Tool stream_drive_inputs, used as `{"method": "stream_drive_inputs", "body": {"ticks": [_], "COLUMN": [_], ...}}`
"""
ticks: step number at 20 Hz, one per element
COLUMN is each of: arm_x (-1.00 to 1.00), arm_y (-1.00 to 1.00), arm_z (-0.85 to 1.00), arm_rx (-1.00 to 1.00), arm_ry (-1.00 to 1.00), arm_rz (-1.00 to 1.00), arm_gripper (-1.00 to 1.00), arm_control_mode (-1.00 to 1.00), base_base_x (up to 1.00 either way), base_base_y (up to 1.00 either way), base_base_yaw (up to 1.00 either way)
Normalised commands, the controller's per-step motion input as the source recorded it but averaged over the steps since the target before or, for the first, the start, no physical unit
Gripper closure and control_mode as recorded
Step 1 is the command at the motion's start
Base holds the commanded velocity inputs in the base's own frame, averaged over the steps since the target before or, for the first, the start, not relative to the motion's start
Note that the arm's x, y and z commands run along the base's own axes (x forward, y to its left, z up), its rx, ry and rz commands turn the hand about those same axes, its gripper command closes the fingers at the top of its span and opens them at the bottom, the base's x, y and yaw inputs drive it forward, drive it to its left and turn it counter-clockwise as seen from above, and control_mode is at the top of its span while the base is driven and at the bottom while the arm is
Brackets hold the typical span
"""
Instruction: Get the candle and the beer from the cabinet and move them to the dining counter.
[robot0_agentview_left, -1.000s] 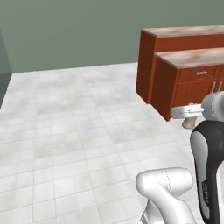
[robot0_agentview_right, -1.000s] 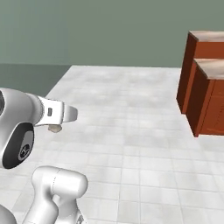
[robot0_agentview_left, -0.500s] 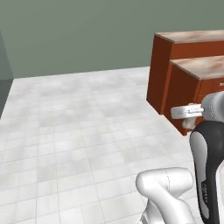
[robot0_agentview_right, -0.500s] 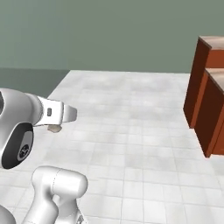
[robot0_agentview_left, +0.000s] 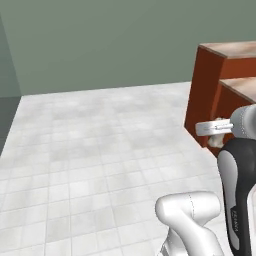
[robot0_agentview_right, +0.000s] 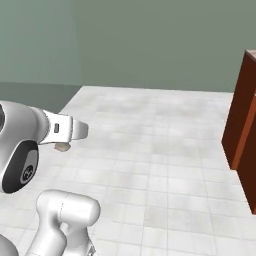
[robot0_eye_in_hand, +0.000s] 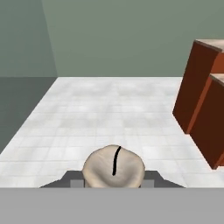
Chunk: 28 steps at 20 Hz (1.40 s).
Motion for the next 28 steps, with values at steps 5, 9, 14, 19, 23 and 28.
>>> {"method": "stream_drive_inputs", "body": {"ticks": [5, 9, 14, 19, 23, 28], "arm_x": [0.0, 0.0, 0.0, 0.0, 0.0, 0.0], "arm_y": [0.0, 0.0, 0.0, 0.0, 0.0, 0.0], "arm_z": [0.0, 0.0, 0.0, 0.0, 0.0, 0.0], "arm_rx": [0.0, 0.0, 0.0, 0.0, 0.0, 0.0], "arm_ry": [0.0, 0.0, 0.0, 0.0, 0.0, 0.0], "arm_rz": [0.0, 0.0, 0.0, 0.0, 0.0, 0.0], "arm_gripper": [1.0, 1.0, 1.0, 1.0, 1.0, 1.0], "arm_control_mode": [1.0, 1.0, 1.0, 1.0, 1.0, 1.0], "base_base_x": [1.0, 1.0, 1.0, 1.0, 1.0, 1.0], "base_base_y": [0.0, -0.1, -0.03, -0.07, -0.07, -0.16], "base_base_yaw": [0.08, 0.03, 0.0, 0.0, 0.0, -0.11]}}
